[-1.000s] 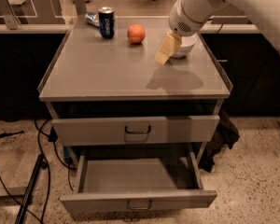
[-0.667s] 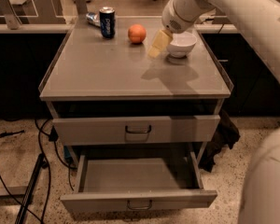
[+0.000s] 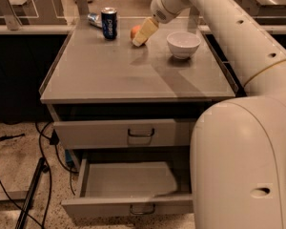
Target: Place pepsi can into middle drawer
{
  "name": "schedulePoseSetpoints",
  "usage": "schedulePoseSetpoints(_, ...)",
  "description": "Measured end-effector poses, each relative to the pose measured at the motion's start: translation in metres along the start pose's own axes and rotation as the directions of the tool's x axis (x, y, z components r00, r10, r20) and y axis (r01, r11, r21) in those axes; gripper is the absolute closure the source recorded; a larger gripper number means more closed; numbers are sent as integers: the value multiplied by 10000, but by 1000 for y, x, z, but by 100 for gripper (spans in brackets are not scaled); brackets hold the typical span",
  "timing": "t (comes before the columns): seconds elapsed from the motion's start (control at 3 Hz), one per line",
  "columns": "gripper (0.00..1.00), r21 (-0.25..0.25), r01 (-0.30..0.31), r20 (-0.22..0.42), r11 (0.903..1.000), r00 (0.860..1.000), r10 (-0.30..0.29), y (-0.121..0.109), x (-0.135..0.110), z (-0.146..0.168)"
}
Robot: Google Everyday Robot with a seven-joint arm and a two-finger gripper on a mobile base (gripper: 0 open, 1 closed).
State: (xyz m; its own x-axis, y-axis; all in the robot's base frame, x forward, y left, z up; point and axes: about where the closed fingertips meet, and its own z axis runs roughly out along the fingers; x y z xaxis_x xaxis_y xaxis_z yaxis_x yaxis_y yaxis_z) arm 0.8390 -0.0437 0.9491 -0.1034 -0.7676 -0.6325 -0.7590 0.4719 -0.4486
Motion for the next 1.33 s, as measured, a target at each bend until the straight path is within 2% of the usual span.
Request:
schedulePoseSetpoints(0.33, 0, 1, -1, 2, 10000, 10000, 1, 0, 0, 0)
schedulePoseSetpoints(0.67, 0, 99, -59, 194, 9999, 9998, 57, -1, -1, 13)
schedulePoseSetpoints(1.33, 0, 294, -541, 1231, 9981, 9911, 501, -6, -17, 57)
